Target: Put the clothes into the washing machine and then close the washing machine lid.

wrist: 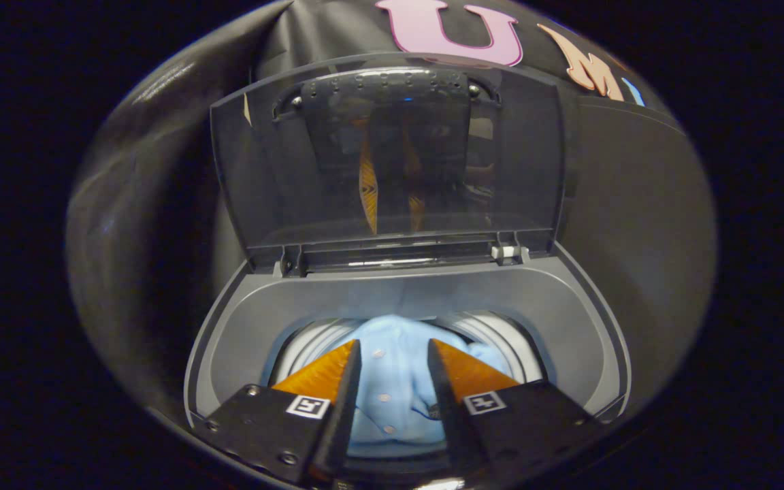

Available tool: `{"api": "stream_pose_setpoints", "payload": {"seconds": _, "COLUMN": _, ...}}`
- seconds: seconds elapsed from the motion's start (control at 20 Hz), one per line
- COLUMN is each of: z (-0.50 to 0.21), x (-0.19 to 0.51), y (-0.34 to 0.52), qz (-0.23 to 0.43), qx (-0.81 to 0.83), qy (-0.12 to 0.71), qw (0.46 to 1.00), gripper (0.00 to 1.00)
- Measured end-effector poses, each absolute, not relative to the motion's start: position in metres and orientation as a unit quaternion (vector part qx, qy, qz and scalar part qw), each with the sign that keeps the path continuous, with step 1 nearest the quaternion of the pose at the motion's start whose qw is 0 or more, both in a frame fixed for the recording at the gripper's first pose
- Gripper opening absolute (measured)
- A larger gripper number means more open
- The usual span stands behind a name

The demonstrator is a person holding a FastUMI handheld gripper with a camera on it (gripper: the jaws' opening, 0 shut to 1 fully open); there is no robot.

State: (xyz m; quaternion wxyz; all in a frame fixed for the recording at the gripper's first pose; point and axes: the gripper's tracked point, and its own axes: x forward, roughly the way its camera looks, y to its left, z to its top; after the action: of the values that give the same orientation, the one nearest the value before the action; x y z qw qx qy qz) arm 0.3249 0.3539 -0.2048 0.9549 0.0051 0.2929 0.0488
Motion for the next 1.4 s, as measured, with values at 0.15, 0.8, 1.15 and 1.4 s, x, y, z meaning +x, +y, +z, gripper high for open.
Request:
{"api": "stream_pose_setpoints", "payload": {"seconds": 0.15, "z": -0.199, "x": 0.323, "y": 0.353, "qz": 0.046, "qx": 0.018, "qy": 0.279, "qw": 0.959, "gripper": 0.79}}
{"api": "stream_pose_setpoints", "payload": {"seconds": 0.8, "z": -0.112, "x": 0.325, "y": 0.360, "qz": 0.072, "qx": 0.012, "qy": 0.168, "qw": 0.983, "gripper": 0.98}}
{"api": "stream_pose_setpoints", "payload": {"seconds": 1.15, "z": -0.011, "x": 0.346, "y": 0.365, "qz": 0.070, "qx": 0.022, "qy": 0.076, "qw": 0.994, "gripper": 0.98}}
{"api": "stream_pose_setpoints", "payload": {"seconds": 1.4, "z": 0.034, "x": 0.359, "y": 0.366, "qz": 0.071, "qx": 0.036, "qy": 0.030, "qw": 0.996, "gripper": 0.97}}
